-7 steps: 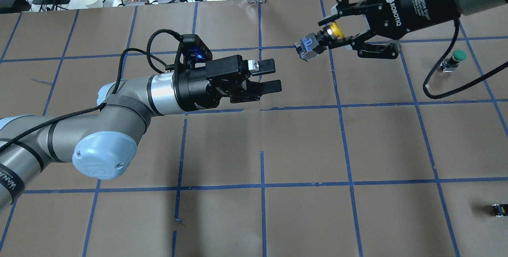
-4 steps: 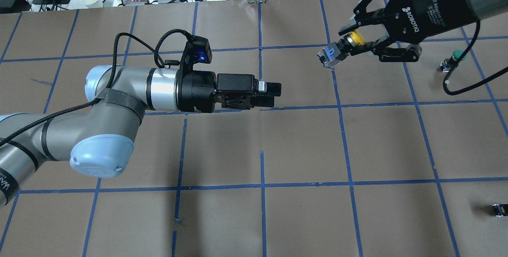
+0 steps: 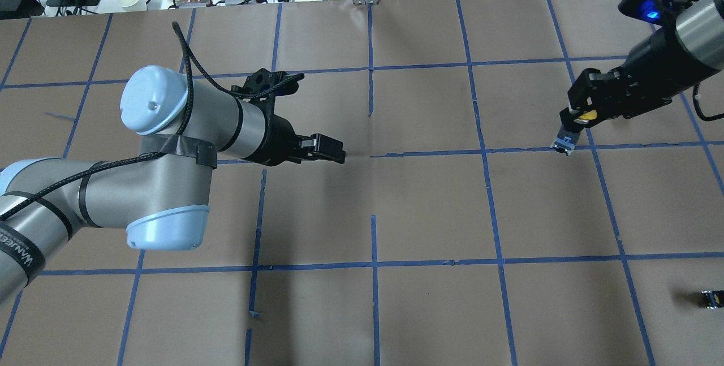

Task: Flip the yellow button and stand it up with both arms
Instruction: 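Lower the yellow button cap-up with the right gripper while the left arm withdraws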

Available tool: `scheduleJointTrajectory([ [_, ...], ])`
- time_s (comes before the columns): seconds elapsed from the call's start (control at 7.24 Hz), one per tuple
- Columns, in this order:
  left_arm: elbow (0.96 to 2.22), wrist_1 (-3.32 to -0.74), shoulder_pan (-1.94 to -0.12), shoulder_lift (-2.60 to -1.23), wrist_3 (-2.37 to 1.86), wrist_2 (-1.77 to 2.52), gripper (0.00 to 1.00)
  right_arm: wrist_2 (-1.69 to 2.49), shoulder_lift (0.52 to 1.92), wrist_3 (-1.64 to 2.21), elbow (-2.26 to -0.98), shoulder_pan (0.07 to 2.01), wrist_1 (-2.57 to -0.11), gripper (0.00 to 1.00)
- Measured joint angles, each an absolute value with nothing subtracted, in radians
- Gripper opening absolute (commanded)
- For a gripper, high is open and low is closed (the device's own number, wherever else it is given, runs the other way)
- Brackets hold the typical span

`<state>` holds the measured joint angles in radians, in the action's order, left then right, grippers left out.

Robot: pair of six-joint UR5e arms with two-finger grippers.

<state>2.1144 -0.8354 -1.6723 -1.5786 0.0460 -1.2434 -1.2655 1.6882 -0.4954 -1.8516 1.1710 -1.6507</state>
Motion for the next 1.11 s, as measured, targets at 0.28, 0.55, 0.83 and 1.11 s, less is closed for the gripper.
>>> scheduleJointTrajectory([
  [0.28, 2.112, -0.988, -1.669, -1.574, 0.045, -1.419, 1.0, -1.288, 1.662, -0.835, -1.911, 1.043, -1.738, 0.13],
  [0.55, 2.108, -1.078, -1.65, -1.578, 0.034, -1.478, 1.0, -1.289, 1.571, -1.177, -1.925, 0.934, -1.824, 0.13],
  [0.83, 2.055, -1.209, -1.654, -1.551, 0.03, -1.552, 1.0, -1.281, 1.467, -1.45, -1.918, 0.839, -1.882, 0.14],
  [1.11, 1.891, -1.434, -1.656, -1.514, 0.012, -1.565, 1.0, -1.281, 1.395, -1.638, -1.895, 0.774, -1.904, 0.14],
])
